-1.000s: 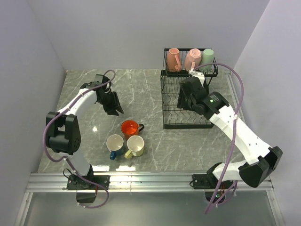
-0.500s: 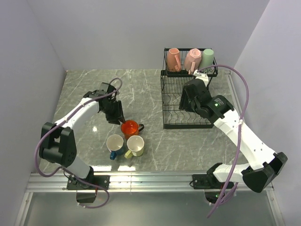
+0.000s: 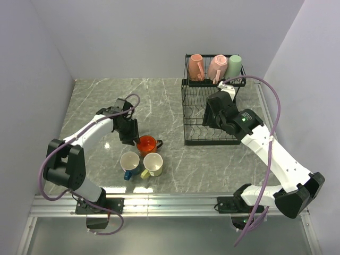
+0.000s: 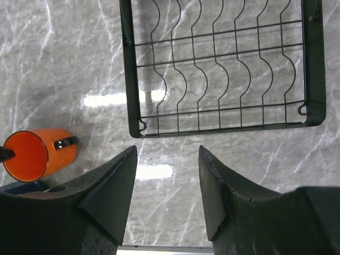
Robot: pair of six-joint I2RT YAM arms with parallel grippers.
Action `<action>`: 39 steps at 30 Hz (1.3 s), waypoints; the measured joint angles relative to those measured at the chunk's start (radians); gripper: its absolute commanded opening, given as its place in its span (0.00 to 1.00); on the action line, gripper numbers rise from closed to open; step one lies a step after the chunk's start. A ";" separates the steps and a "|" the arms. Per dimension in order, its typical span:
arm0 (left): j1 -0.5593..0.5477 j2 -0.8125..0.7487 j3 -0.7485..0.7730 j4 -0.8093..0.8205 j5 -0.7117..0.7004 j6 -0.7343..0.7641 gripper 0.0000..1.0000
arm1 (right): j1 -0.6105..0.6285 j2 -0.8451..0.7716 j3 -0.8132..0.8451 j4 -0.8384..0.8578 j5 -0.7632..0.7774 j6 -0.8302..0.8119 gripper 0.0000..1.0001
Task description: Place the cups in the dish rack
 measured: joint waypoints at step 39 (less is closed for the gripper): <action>-0.059 0.129 -0.013 0.104 -0.012 -0.009 0.37 | 0.000 0.001 -0.055 0.004 -0.057 0.008 0.57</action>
